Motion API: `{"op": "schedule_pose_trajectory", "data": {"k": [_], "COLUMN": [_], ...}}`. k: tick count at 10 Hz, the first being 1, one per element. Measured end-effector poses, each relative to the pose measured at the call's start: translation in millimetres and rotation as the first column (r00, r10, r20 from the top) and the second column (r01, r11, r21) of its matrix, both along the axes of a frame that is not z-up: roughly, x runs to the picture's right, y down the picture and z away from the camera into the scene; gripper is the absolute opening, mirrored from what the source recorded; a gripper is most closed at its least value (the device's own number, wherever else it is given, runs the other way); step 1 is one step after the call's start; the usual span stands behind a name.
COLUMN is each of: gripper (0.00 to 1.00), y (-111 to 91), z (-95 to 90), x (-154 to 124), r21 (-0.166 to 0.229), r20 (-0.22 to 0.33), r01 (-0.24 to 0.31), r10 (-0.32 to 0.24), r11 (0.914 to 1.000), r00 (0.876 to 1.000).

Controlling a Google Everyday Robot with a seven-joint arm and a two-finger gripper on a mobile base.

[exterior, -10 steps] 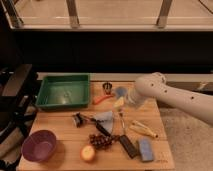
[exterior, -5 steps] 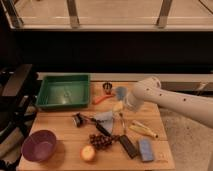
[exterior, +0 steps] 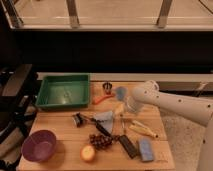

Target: Place fork in plastic cup

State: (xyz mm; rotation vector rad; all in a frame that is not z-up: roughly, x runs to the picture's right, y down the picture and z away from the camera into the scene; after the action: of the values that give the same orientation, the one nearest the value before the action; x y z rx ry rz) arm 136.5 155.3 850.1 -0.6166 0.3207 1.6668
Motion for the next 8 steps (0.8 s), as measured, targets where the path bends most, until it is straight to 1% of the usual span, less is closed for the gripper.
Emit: {"op": "schedule_pose_trajectory", "data": {"k": [3,6,7,8], "gripper": [0.75,0.75,0.74,0.69], "y": [11.2,23.2,26.4,29.3], "z": [10.7,18.1,21.1,21.9], "x": [-5.4,-12.5,-19.0,-18.3], "r21": [-0.035,-0.072,-0.08,-0.084], "r20": [0.001,0.01,0.025,0.029], "r01": [0.001,-0.011,-0.02,-0.015], "r10": [-0.001,0.012,0.023,0.017], "r11": [0.9994,0.9974,0.9966,0.9964], "r00": [1.0,1.0,0.999,0.999]}}
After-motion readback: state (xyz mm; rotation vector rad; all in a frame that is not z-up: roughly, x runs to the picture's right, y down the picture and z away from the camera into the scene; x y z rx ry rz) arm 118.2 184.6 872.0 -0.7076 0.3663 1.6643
